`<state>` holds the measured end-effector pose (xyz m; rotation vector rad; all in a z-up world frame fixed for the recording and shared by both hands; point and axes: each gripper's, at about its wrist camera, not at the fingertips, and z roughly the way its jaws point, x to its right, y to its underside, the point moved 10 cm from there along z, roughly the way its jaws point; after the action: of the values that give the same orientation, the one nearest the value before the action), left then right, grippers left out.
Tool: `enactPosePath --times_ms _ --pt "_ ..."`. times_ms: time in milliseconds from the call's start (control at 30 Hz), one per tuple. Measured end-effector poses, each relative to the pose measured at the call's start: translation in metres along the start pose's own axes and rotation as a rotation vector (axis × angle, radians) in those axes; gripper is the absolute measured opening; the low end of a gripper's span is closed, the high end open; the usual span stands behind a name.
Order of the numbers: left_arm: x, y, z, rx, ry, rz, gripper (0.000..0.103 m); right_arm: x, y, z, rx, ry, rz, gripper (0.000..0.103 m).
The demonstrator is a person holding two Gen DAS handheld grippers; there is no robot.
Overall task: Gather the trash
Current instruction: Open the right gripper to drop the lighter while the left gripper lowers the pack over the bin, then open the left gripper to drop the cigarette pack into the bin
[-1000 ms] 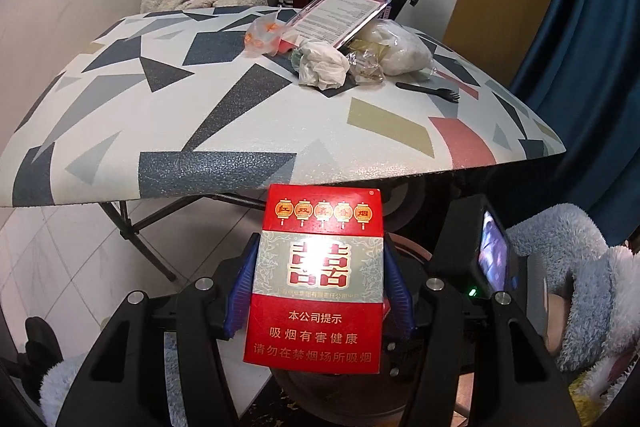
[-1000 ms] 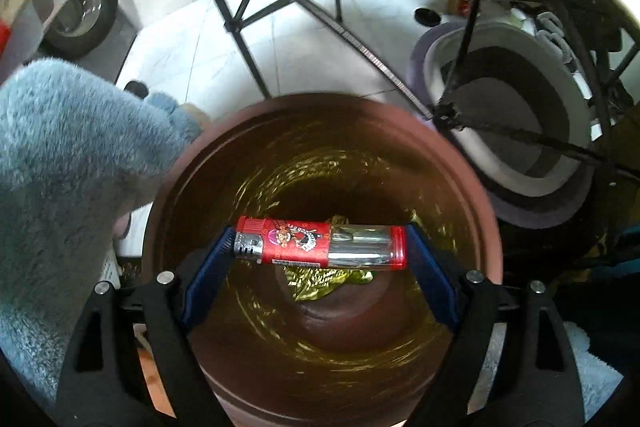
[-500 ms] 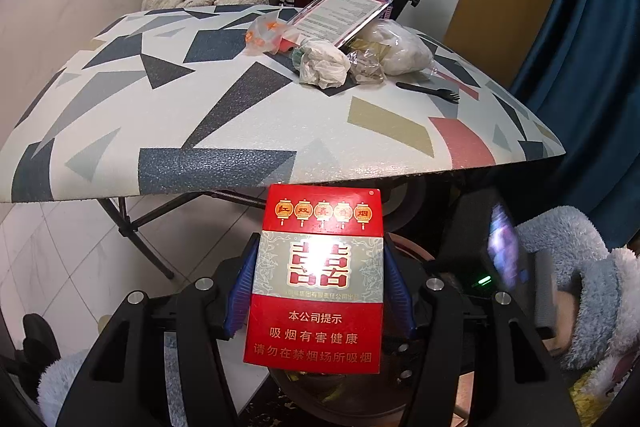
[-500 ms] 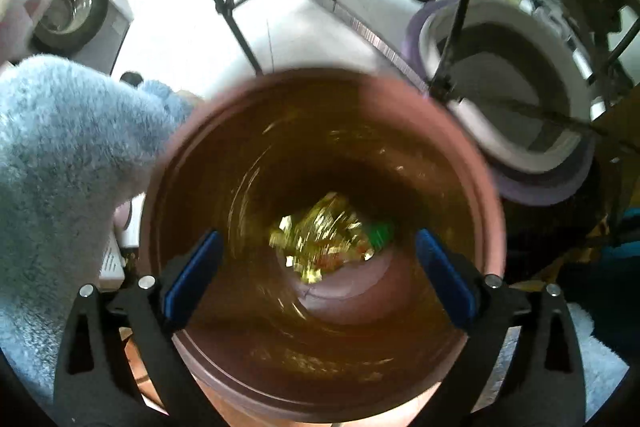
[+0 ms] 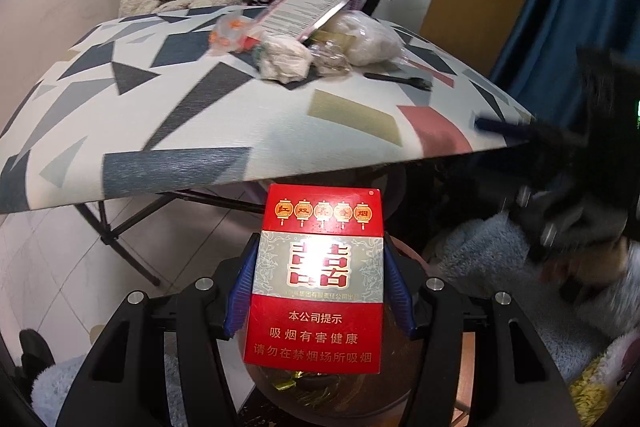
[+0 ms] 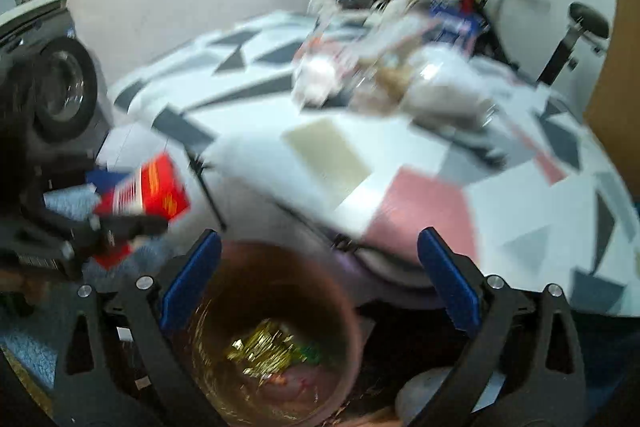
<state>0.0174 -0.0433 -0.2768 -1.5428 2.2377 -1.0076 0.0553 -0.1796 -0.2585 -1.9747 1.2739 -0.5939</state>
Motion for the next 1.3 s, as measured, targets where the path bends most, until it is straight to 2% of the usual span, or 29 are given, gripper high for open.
enactPosePath --times_ms 133,333,533,833,967,1300 --pt "0.012 0.005 0.011 -0.025 0.008 0.044 0.056 0.026 -0.011 -0.011 0.029 0.040 -0.001 0.097" --pt "0.021 0.016 0.033 -0.088 0.005 0.086 0.056 0.051 -0.007 -0.009 0.033 0.061 0.093 0.097" --pt "0.025 0.030 0.053 -0.160 -0.010 0.118 0.056 0.050 0.001 0.002 0.011 0.060 0.117 0.097" --pt "0.027 0.038 0.061 -0.192 -0.013 0.137 0.057 0.044 0.004 0.006 -0.001 0.053 0.104 0.097" --pt "0.026 0.036 0.060 -0.183 -0.026 0.132 0.072 0.044 0.004 0.007 -0.006 0.054 0.102 0.097" --pt "0.004 0.017 0.043 -0.090 -0.095 0.048 0.087 0.040 0.006 0.009 -0.017 0.056 0.083 0.097"
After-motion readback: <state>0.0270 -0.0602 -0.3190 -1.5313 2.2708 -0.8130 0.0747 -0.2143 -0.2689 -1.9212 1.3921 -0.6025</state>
